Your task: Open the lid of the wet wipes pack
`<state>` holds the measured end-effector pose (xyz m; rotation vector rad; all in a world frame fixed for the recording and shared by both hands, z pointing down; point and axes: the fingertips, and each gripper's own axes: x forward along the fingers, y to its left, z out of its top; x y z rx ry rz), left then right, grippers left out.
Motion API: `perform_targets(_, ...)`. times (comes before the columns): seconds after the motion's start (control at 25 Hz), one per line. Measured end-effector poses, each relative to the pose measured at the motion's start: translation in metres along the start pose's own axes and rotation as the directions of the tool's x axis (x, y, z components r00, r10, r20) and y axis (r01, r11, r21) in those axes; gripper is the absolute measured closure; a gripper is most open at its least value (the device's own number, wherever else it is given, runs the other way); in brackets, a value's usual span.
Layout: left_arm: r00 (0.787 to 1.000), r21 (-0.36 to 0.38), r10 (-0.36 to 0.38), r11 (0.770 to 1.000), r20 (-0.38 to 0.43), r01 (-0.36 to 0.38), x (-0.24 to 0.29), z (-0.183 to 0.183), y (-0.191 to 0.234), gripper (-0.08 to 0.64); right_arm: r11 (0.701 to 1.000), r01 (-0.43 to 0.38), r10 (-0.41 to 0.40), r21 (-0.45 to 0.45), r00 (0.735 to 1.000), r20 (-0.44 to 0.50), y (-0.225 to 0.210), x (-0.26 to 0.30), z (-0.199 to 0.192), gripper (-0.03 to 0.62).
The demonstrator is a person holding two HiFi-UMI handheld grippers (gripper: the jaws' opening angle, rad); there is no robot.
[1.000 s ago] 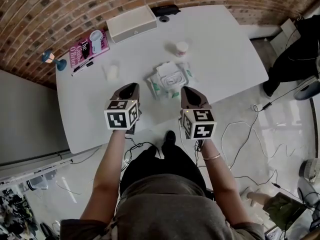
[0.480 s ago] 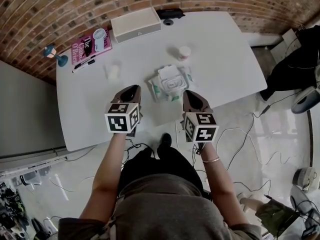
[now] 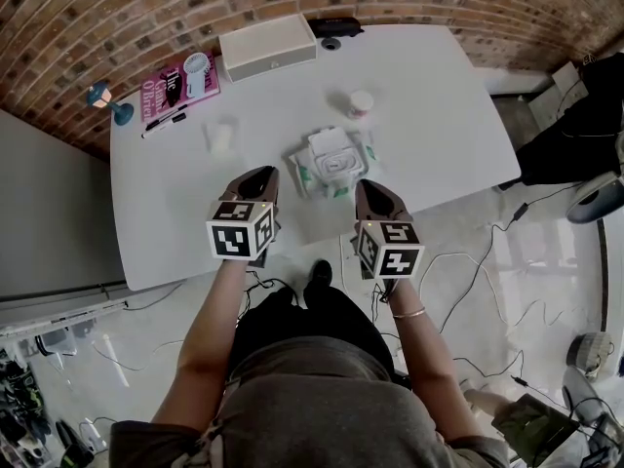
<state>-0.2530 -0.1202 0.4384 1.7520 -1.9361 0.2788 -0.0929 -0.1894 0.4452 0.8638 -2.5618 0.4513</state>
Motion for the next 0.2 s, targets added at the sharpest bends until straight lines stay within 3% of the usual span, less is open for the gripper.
perform_targets(0.2,1.000,0.001,-0.017,1.000,-0.008,0.017,0.0009,-0.0037,-0.0065,0.525,1.000,-0.015,0.015,0.001,1.000,-0.010,0.0023,-0.0014,-0.0055,0.589)
